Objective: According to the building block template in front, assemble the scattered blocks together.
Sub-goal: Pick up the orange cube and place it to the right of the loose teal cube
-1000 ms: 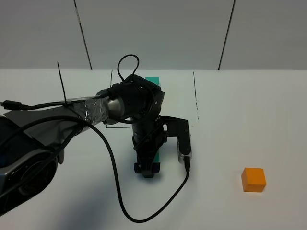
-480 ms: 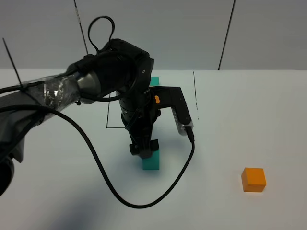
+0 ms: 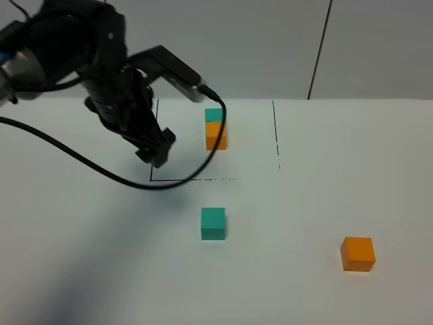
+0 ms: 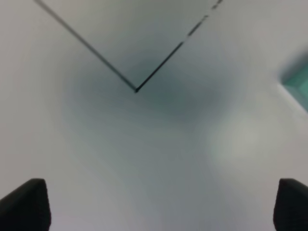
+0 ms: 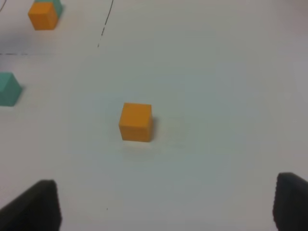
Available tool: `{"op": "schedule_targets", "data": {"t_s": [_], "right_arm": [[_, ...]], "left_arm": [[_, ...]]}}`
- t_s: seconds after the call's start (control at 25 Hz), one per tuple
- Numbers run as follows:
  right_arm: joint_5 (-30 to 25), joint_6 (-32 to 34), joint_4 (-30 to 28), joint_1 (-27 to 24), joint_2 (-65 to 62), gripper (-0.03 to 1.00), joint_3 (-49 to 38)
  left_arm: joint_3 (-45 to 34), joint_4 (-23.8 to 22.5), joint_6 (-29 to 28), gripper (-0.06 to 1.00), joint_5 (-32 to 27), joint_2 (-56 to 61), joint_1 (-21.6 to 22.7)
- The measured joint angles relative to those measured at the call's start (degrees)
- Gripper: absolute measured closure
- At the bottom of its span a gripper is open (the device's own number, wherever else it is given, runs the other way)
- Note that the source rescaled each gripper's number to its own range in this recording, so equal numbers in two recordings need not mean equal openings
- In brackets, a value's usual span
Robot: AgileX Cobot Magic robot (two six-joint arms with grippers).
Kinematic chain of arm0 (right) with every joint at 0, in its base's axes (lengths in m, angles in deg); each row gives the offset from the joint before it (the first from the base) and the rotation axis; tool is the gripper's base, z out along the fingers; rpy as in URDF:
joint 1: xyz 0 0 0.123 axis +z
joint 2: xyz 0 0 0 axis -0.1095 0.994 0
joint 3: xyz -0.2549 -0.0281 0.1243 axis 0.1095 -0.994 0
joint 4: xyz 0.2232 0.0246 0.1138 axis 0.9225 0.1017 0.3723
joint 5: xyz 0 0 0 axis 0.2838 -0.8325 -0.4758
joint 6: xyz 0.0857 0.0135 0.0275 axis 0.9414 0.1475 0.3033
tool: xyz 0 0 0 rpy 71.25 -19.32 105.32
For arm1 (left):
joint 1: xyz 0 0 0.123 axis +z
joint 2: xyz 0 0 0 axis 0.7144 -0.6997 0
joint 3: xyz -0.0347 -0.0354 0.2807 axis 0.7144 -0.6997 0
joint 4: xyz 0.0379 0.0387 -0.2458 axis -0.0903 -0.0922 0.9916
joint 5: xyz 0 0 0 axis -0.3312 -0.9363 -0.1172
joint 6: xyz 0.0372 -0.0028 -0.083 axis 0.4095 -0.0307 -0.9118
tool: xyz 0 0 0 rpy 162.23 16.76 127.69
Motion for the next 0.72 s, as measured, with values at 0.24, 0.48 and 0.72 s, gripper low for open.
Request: {"op": "schedule_targets", "data": {"t_s": [0.24, 0.48, 0.72], "right_arm": [[0.0, 0.0, 0.0, 0.0, 0.0, 0.21, 0.0], [0.0, 0.0, 0.0, 0.0, 0.0, 0.21, 0.0], [0.0, 0.0, 0.0, 0.0, 0.0, 0.21, 0.0]], "left_arm": [[-6.4, 0.1, -3.8, 0.01, 0.9, 8.5, 7.7], [-22.4, 0.1, -6.4, 0.02, 9.4, 22.4, 15.0], [-37.1, -0.7, -10.0, 0.03, 15.4, 38.9, 17.2]]}}
